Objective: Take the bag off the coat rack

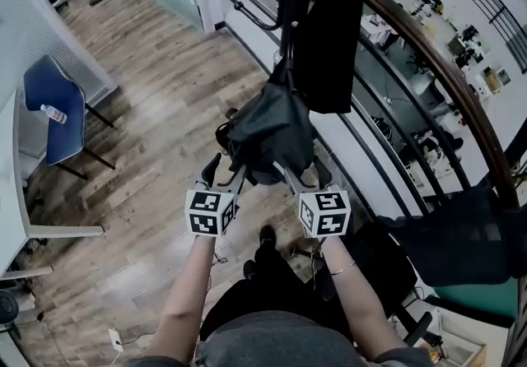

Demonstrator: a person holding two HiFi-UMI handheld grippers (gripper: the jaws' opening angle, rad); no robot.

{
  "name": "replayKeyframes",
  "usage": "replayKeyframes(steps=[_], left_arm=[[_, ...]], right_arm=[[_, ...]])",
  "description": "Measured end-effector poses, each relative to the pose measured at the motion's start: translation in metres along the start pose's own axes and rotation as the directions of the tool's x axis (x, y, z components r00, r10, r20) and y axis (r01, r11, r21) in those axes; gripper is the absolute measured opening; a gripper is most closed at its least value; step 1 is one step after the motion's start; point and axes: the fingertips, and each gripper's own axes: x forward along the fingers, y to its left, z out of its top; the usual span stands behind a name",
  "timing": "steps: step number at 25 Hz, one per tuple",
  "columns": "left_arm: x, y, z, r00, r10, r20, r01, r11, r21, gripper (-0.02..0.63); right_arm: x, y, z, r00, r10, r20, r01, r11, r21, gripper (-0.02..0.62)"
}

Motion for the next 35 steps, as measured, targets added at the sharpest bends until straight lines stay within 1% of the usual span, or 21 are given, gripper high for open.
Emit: replayKeyframes(steps=[6,12,13,14,15,20,22,26,28,32,35], left_arm=[[0.03,0.001,-0.006,0.999,-0.018,-0.042,0.018,1.0,-0.007,0.273],[0.053,0.001,-0.009,0.997,-0.044,-0.061,0.042,0.998,-0.039,0.273],[0.055,0.0,-0.009,0.997,-0.052,-0.065,0.049,0.998,-0.041,0.273],[0.058,-0.001,-0.008,0.996,-0.058,-0.068,0.055,0.998,-0.042,0.273],[0.06,-0.002,-0.007,0.996,-0.06,-0.071,0.057,0.998,-0.04,0.273],[0.064,-0.006,-0.007,0.995,-0.064,-0.076,0.064,0.998,-0.009,0.272],[0.066,-0.009,-0.009,0.994,-0.076,-0.082,0.076,0.997,-0.007,0.268],[0.074,-0.016,-0.012,0.988,-0.107,-0.111,0.109,0.994,0.013,0.208],[0.076,-0.021,-0.014,0.987,-0.121,-0.108,0.123,0.992,0.008,0.176],[0.077,-0.03,-0.014,0.986,-0.142,-0.092,0.143,0.99,0.005,0.135],[0.076,-0.039,-0.014,0.983,-0.149,-0.102,0.15,0.989,-0.001,0.107]], right_arm=[[0.017,-0.006,-0.005,0.999,0.033,-0.013,-0.032,0.999,0.012,0.29],[0.034,-0.008,-0.008,0.998,0.061,-0.029,-0.06,0.998,0.023,0.275],[0.036,-0.009,-0.007,0.998,0.06,-0.029,-0.059,0.998,0.02,0.269],[0.038,-0.01,-0.006,0.998,0.059,-0.027,-0.058,0.998,0.016,0.24],[0.039,-0.011,-0.005,0.998,0.06,-0.025,-0.06,0.998,0.014,0.23],[0.044,-0.01,-0.005,0.996,0.085,-0.024,-0.085,0.996,0.018,0.212],[0.044,-0.009,-0.007,0.995,0.098,-0.023,-0.097,0.995,0.014,0.191],[0.047,-0.006,-0.009,0.994,0.109,-0.027,-0.109,0.994,-0.001,0.142],[0.048,-0.005,-0.01,0.993,0.113,-0.027,-0.113,0.994,-0.01,0.115],[0.047,-0.005,-0.008,0.993,0.115,-0.023,-0.116,0.993,-0.037,0.075],[0.043,-0.006,-0.007,0.995,0.1,-0.022,-0.101,0.992,-0.078,0.05]])
